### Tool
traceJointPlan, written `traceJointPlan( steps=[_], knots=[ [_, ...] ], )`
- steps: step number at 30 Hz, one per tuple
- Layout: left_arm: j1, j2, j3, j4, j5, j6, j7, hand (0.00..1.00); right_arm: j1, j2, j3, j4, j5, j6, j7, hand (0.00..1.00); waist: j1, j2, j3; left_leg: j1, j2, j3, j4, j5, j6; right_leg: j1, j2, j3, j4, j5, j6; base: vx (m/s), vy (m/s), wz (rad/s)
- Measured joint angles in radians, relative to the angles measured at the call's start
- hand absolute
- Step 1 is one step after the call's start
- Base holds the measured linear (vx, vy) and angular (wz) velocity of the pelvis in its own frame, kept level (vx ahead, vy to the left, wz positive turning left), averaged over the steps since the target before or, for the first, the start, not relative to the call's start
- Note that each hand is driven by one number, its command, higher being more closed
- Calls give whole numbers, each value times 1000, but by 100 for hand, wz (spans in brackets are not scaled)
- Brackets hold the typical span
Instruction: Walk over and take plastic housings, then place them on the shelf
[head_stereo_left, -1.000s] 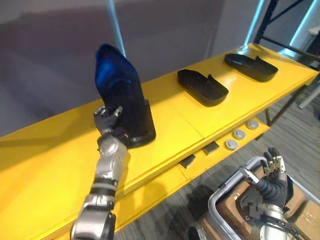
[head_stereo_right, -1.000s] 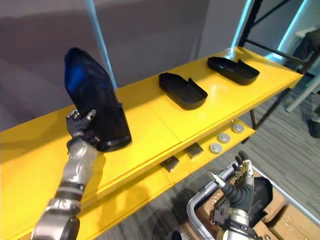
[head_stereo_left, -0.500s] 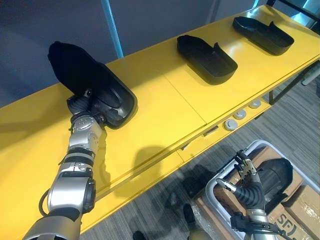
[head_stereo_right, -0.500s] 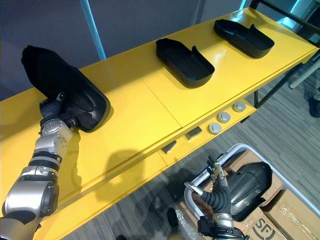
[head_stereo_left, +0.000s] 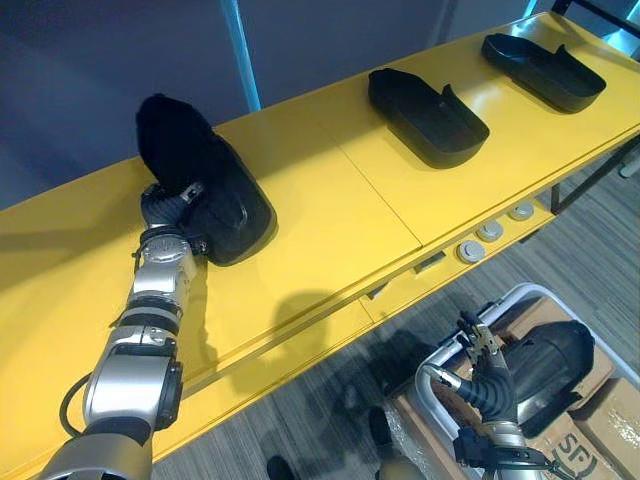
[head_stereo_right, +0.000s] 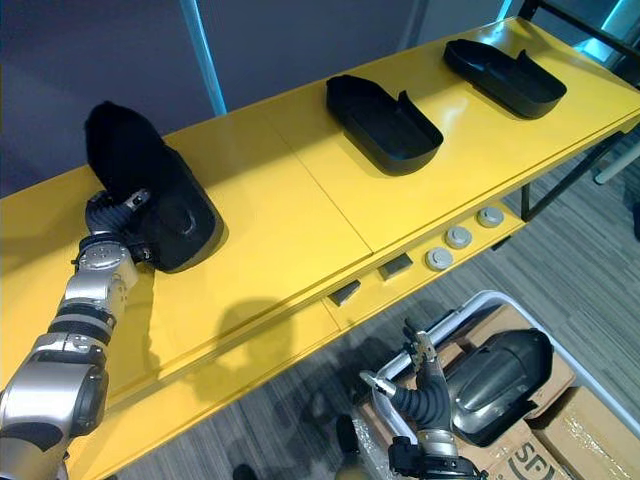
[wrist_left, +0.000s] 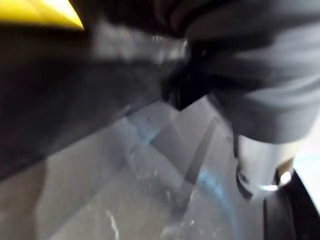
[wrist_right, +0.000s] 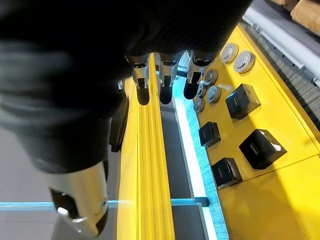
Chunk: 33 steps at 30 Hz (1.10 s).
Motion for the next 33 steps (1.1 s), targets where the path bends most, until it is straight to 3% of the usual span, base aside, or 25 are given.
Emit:
traceJointPlan(
  steps=[12, 17, 21, 28, 33],
  knots=[
    [-31, 4, -44, 14, 12, 19, -2, 0, 2, 13, 7, 28, 0, 0, 12, 0, 1, -4, 2, 1, 0, -18, 0, 3, 3, 11, -1, -19, 0, -1, -2, 1, 6, 3],
    [-46, 2, -45, 5, -163, 17, 0, 0, 1, 14, 7, 28, -7, 3, 8, 0, 4, -5, 3, 1, 0, -23, 0, 3, 3, 15, -2, -22, 0, -2, -3, 13, 12, 2],
    [-49, -4, -45, -102, -257, -1, 20, 0, -1, 16, 7, 34, -10, 18, 2, 0, 6, -5, 3, 2, 0, -27, 0, 4, 3, 20, -3, -26, 0, -3, -4, 16, 12, 2],
    [-91, -4, -42, -252, -231, -51, 85, 0, -8, 20, 7, 72, -10, 24, 1, 0, 8, -6, 1, 27, 1, -52, 0, 5, 4, 61, -3, -53, -1, -9, -9, 8, 13, 10],
    [-95, 3, 12, -371, -49, -53, 148, 0, -14, 24, 4, 91, -10, 20, 5, 0, 21, -7, -20, 35, -2, -70, -15, 18, 4, 74, -4, -75, 0, -12, -7, -11, 10, 11]
  ],
)
